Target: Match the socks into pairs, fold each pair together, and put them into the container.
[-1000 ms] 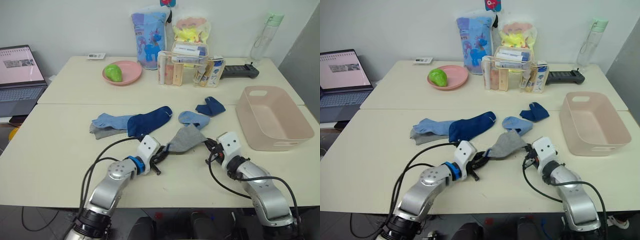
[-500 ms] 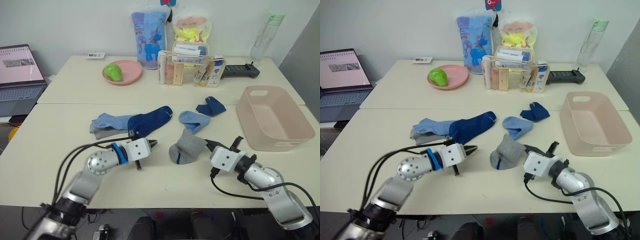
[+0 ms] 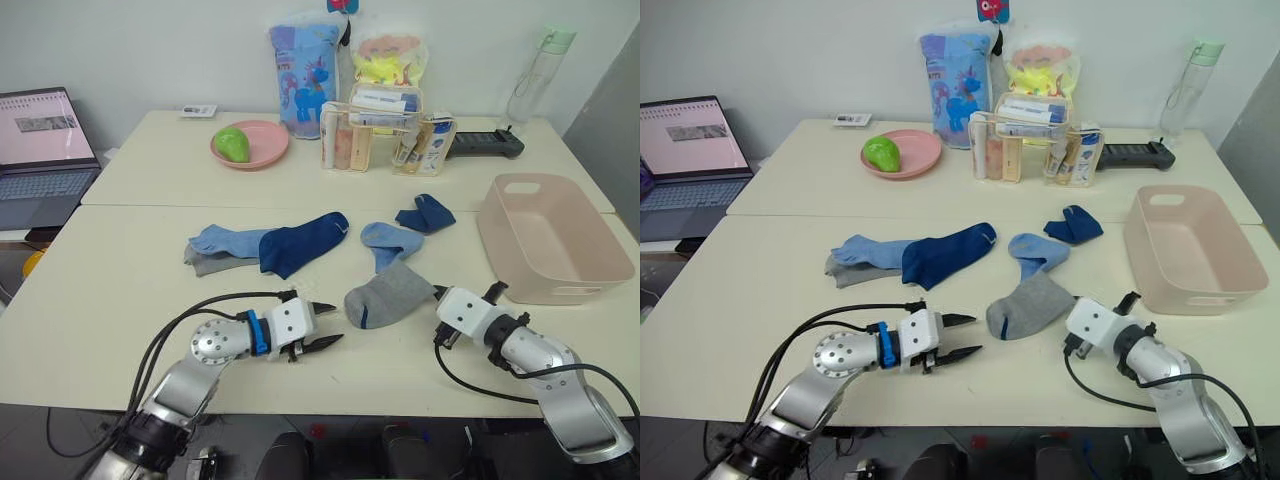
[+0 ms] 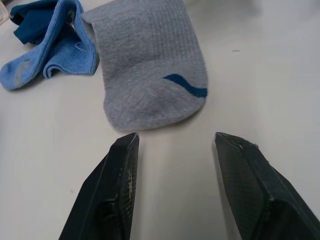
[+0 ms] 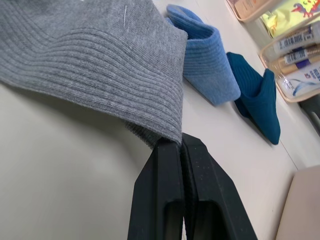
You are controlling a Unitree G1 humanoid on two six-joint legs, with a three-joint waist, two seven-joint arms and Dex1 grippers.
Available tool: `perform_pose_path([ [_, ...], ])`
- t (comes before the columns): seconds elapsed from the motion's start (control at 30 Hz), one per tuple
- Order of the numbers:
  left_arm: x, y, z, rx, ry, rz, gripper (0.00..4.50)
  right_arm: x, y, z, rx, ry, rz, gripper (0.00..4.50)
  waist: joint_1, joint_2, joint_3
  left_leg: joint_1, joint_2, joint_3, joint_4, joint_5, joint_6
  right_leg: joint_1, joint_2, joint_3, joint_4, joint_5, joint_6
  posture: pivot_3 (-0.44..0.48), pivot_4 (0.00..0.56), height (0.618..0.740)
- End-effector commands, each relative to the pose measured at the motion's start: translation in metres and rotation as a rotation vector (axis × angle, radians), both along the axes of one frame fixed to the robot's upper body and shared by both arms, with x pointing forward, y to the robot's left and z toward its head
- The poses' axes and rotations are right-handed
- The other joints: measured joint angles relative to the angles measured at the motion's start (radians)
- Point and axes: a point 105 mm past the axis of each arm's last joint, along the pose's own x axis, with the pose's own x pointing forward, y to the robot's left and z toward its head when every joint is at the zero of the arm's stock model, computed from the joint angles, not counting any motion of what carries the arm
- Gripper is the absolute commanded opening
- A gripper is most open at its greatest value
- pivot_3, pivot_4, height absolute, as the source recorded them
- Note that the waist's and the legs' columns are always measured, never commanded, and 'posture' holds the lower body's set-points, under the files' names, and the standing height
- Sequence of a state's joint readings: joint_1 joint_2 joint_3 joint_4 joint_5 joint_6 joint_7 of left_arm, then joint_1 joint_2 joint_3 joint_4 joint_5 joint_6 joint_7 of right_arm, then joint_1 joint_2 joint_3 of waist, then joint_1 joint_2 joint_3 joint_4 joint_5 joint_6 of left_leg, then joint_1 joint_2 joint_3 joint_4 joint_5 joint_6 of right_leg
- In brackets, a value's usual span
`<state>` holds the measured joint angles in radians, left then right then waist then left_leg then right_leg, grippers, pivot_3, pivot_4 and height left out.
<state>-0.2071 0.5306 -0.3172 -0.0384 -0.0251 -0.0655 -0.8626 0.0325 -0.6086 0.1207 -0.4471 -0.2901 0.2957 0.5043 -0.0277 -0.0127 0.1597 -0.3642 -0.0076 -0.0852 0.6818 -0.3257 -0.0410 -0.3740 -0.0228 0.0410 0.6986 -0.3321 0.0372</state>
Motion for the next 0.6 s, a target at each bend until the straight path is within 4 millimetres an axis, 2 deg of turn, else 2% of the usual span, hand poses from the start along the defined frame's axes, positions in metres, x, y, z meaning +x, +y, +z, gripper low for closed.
perform_pose_path([
  [0.03,0.006,-0.009,0.003,0.021,-0.073,-0.035,2.35,-0.002,0.000,0.014,0.012,-0.044,0.004,0.00,-0.001,0.000,0.000,0.000,0.000,0.000,0.000,0.000,0.000,0.000,0.000,0.000,0.000,0.000,0.000,0.000,0.150,0.703],
  [0.07,0.006,-0.011,0.002,0.038,-0.086,-0.057,2.35,-0.002,0.001,0.014,0.012,-0.043,0.005,0.00,-0.001,0.000,0.000,0.000,0.000,0.000,0.000,0.000,0.000,0.000,0.000,0.000,0.000,0.000,0.000,0.000,0.150,0.703],
  [0.17,0.005,-0.014,-0.001,0.054,-0.095,-0.100,1.76,-0.003,0.001,0.015,0.013,-0.042,0.007,0.00,-0.002,0.000,0.000,0.000,0.000,0.001,0.000,0.000,0.000,0.000,0.000,0.000,0.000,0.000,0.000,0.000,0.150,0.703],
  [0.3,0.001,-0.019,-0.004,0.060,-0.110,-0.157,0.50,-0.002,0.000,0.015,0.013,-0.041,0.003,0.00,-0.001,0.000,0.000,0.000,0.000,0.001,0.000,0.000,0.000,0.000,0.000,0.000,0.000,0.000,0.000,0.000,0.150,0.703],
  [0.37,0.000,-0.020,-0.004,0.050,-0.103,-0.159,0.03,-0.003,0.000,0.016,0.011,-0.043,0.005,0.00,-0.001,0.000,0.000,0.000,0.000,0.001,0.000,0.000,0.000,0.000,0.000,0.000,0.000,0.000,0.000,0.000,0.150,0.703],
  [0.5,0.007,-0.008,0.004,0.001,-0.090,-0.093,0.03,-0.005,0.002,0.018,0.011,-0.057,0.025,0.00,-0.002,0.000,0.000,0.000,0.000,0.001,0.000,0.000,0.000,0.000,0.000,0.000,0.000,0.000,0.000,0.000,0.150,0.703],
  [0.6,0.007,0.008,0.023,-0.124,-0.035,-0.041,0.03,-0.015,0.009,0.019,0.003,-0.027,0.108,0.00,-0.003,0.000,0.000,0.000,0.000,0.000,0.000,0.000,0.000,0.000,0.000,0.000,0.000,0.000,0.000,0.000,0.150,0.703],
])
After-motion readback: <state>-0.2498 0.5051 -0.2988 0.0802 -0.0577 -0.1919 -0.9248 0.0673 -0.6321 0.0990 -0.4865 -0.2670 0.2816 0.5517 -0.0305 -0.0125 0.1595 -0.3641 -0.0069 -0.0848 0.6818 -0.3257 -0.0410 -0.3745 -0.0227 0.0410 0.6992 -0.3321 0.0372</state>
